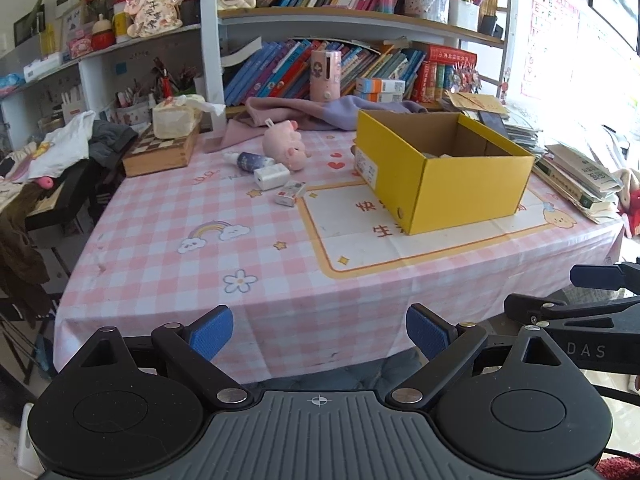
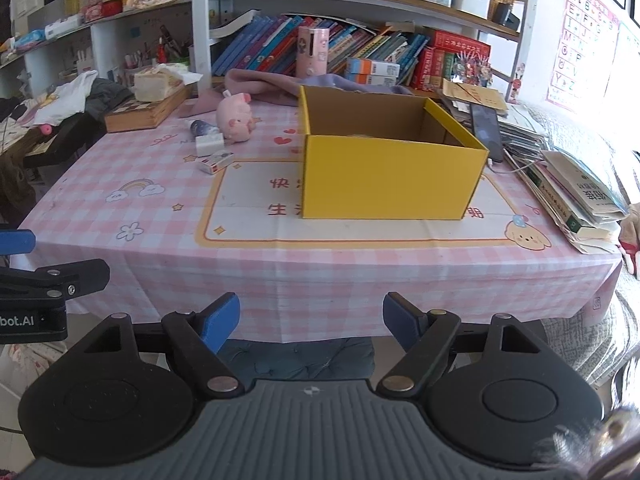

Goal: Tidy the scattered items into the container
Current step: 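Move both tools toward the remaining items beside the pink pig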

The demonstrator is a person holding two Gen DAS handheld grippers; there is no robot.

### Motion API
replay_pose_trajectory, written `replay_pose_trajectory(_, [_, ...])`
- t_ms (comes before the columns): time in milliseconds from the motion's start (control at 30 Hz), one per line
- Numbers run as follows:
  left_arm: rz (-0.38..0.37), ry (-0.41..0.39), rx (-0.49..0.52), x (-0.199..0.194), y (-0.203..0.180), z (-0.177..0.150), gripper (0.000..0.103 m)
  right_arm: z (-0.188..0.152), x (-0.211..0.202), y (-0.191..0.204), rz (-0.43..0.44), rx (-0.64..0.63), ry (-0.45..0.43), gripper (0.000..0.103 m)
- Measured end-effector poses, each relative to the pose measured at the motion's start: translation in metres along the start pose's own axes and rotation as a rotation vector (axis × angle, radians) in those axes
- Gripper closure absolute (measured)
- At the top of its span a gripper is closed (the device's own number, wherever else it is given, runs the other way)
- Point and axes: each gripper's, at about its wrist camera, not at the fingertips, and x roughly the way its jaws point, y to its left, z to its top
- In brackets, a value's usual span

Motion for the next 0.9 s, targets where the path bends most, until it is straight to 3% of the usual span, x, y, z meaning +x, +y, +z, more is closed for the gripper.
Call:
replay_pose_trajectory(400, [-0.023,0.000,0.007,-0.003,0.022,-0.002,0.008,0.006,0.004,0.028,0.027,-0.046,-0.006,0.025])
replay_pose_trajectory(900, [0.000,0.013,-0.012,0.002,0.044,-0.003,0.008,0.015,0.013,0.051,0.049,-0.084,-0.009,0.025])
